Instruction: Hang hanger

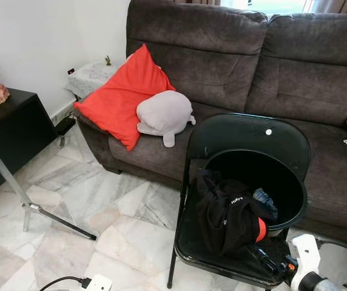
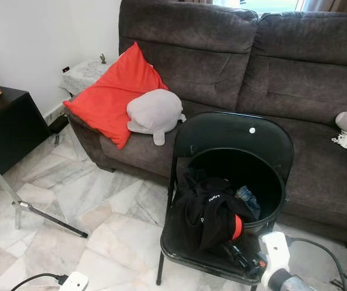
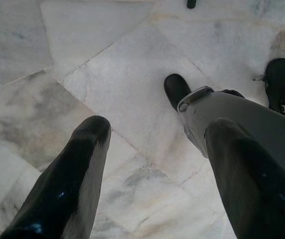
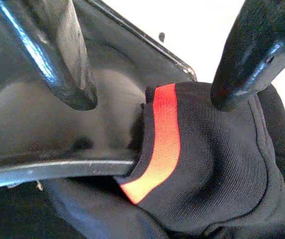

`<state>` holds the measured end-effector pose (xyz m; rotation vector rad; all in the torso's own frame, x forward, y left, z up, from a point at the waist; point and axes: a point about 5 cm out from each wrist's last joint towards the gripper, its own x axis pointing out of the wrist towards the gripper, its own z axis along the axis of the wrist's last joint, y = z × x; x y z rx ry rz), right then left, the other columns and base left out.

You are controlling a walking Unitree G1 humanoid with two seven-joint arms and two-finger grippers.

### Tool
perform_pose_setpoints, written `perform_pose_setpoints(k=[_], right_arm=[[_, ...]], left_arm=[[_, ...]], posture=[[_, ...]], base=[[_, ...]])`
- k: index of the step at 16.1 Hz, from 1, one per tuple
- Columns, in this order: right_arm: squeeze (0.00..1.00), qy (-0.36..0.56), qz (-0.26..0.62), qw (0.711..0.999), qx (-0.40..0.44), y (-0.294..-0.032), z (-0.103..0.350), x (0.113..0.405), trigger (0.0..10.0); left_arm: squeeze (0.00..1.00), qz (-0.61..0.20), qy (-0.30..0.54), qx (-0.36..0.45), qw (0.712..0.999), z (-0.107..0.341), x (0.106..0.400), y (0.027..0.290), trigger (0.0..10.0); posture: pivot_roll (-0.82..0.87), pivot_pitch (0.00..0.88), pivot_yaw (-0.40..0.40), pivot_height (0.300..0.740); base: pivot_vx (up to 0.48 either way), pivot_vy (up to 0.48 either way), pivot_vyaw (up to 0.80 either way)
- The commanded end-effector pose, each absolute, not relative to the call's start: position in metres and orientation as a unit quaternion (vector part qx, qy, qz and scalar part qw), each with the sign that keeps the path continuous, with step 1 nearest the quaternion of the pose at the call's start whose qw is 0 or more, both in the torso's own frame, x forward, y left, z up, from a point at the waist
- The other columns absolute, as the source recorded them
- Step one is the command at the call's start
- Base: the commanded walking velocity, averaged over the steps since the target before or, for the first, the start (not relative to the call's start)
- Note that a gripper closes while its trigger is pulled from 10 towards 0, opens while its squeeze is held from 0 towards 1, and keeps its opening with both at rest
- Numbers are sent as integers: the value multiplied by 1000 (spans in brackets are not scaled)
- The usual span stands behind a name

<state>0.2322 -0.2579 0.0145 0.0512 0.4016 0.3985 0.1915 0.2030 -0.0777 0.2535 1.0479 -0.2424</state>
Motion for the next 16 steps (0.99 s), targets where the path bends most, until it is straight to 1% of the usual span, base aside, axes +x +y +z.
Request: perform_pose_setpoints(k=[1, 9, 13, 16], right_arm=[[0, 191, 200, 961, 27, -260, 17, 234, 10000], [0, 192, 297, 934, 44, -241, 19, 240, 10000], [0, 197, 333, 921, 55, -228, 16, 235, 10000], [0, 195, 373, 904, 75, -214, 16, 229, 10000]], left_arm=[[0, -115, 509, 133, 842, -79, 187, 209, 10000], [0, -115, 510, 137, 841, -79, 187, 210, 10000], [0, -114, 510, 138, 841, -79, 187, 211, 10000], [0, -114, 511, 139, 841, -79, 187, 211, 10000]], posture=[[-64, 41, 92, 740], [-49, 49, 93, 740], [-47, 52, 94, 740], [-47, 54, 94, 740]], base=[[0, 0, 0], [0, 0, 0], [0, 0, 0], [0, 0, 0]])
